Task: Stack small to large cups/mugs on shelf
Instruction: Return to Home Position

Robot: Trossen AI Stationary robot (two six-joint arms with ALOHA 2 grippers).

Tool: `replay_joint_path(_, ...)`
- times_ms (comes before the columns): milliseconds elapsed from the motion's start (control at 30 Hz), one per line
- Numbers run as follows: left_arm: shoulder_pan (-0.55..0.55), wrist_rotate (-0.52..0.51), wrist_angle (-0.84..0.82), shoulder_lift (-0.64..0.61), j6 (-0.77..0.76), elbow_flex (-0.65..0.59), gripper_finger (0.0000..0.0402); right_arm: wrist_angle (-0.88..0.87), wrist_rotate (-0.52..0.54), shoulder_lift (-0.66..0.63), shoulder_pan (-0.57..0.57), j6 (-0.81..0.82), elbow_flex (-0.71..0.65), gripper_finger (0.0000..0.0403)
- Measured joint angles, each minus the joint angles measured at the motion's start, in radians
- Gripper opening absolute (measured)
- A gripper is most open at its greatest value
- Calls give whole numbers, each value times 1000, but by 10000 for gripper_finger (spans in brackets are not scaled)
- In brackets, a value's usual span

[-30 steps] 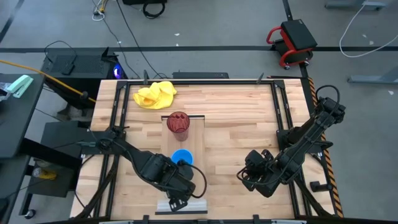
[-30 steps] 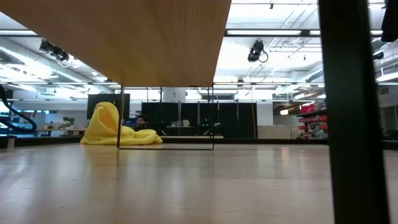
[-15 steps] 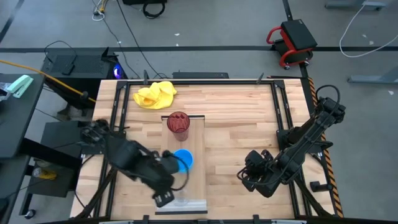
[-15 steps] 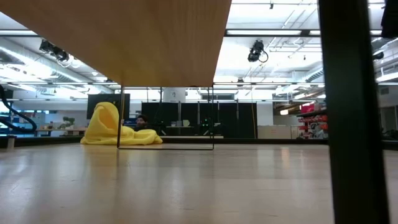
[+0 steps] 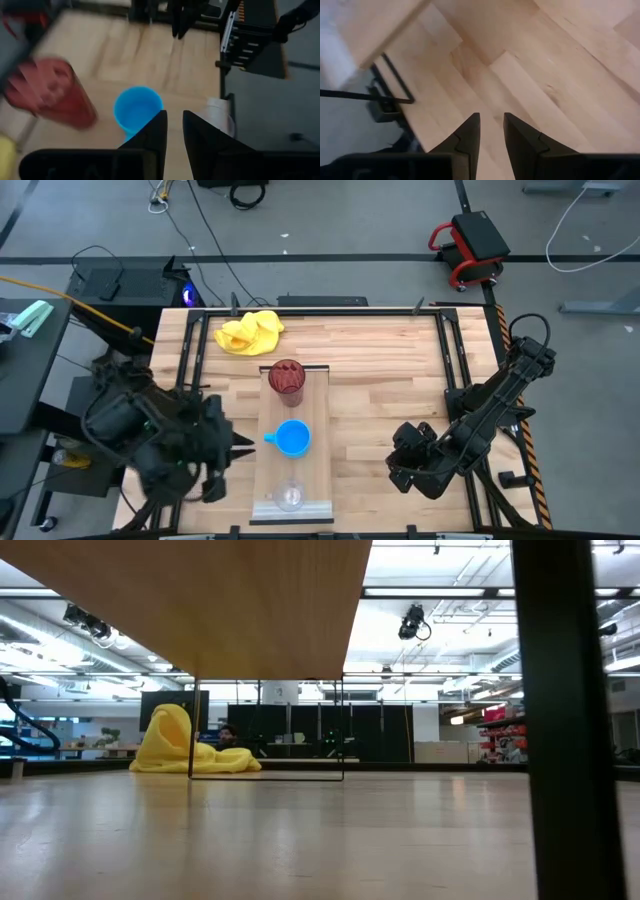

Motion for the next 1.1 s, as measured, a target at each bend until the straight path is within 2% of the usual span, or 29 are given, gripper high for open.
replay_joint_path(233, -107, -162, 0, 1, 189, 0, 55, 0, 0, 0, 0, 0, 104, 94)
replay_joint_path(467, -206, -323, 1, -45, 180, -14, 48, 0, 0, 0, 0, -1, 221, 94)
replay_joint_path(667, -294, -448, 1, -176, 81, -173, 43, 0, 0, 0, 0, -1, 290, 94)
replay_joint_path(767, -327, -448, 0, -258, 1, -269, 36, 0, 0, 0, 0, -1, 314, 94)
replay_joint_path(933, -349, -440, 9, -333, -328, -364, 28, 0, 0, 0, 0, -28, 337, 94)
replay_joint_path(1000, -349, -422, 5, -343, -360, -379, 28, 0, 0, 0, 0, -75, 341, 94)
replay_joint_path(1100, -349, -405, 9, -351, -312, -387, 32, 1, 0, -3, 0, -178, 346, 94)
